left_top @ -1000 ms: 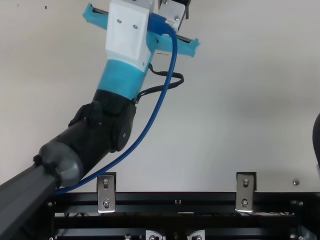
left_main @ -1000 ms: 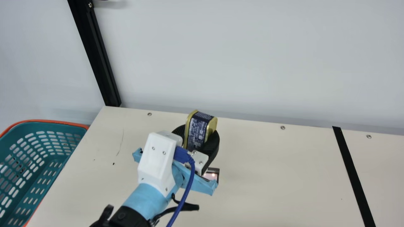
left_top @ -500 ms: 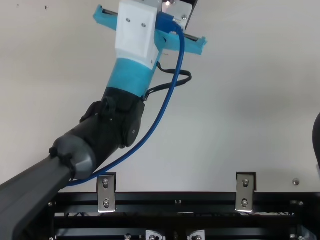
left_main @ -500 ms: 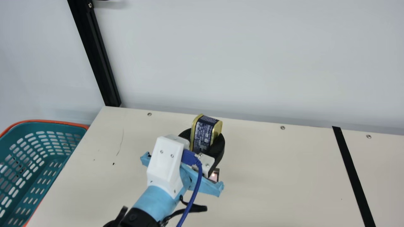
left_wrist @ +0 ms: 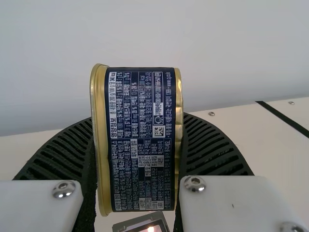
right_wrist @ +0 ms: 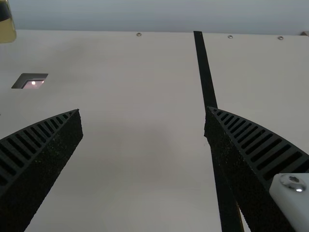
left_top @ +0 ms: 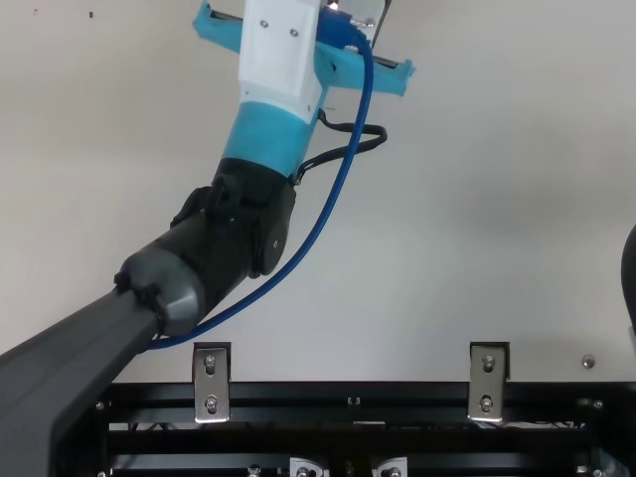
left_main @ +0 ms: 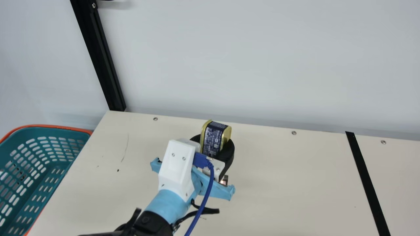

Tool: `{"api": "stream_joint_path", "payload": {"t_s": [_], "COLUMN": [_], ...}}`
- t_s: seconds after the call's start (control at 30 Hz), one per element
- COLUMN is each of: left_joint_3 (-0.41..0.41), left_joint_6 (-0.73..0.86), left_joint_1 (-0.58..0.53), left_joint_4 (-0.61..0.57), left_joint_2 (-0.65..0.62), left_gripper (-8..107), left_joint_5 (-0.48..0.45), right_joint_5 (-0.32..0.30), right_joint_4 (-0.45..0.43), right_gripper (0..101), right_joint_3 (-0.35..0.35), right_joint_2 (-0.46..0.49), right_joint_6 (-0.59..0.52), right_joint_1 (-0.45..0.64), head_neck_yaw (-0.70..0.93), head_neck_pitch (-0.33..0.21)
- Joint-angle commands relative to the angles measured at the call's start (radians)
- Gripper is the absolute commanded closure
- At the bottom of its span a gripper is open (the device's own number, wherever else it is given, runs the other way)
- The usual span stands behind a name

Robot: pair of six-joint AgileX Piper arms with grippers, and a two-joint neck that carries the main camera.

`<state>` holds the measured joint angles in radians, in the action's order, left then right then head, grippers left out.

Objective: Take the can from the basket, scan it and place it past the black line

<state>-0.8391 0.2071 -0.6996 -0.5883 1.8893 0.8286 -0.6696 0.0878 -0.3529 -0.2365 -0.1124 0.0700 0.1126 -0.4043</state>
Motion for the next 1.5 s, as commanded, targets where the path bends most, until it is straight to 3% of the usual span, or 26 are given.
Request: {"api": "stream_joint_path", "payload": {"t_s": [0.0,0.9,1.2,1.47], "left_joint_3": [-0.007,-0.110,-0.079,-0.059], "left_joint_6": [0.005,0.047,0.122,0.260], "left_joint_1": [0.002,0.010,0.002,0.020], "left_joint_4": [-0.002,-0.026,-0.032,-0.009], "left_joint_2": [0.007,0.114,0.015,-0.149], "left_gripper": [89,89,89,89], "left_joint_5": [-0.001,-0.024,-0.091,-0.237], "right_joint_5": [0.000,-0.001,-0.001,-0.001], "right_joint_4": [0.000,0.000,0.000,0.000], "right_gripper": [0,0,0,0], "right_joint_3": [0.000,0.000,0.000,0.000], "right_joint_2": [0.000,0.000,0.000,0.000], "right_joint_6": [0.000,0.000,0.000,0.000], "right_joint_1": [0.000,0.000,0.000,0.000], "head_neck_yaw": [-0.016,-0.016,-0.016,-0.016], "head_neck_pitch": [-0.032,-0.032,-0.032,-0.032]}}
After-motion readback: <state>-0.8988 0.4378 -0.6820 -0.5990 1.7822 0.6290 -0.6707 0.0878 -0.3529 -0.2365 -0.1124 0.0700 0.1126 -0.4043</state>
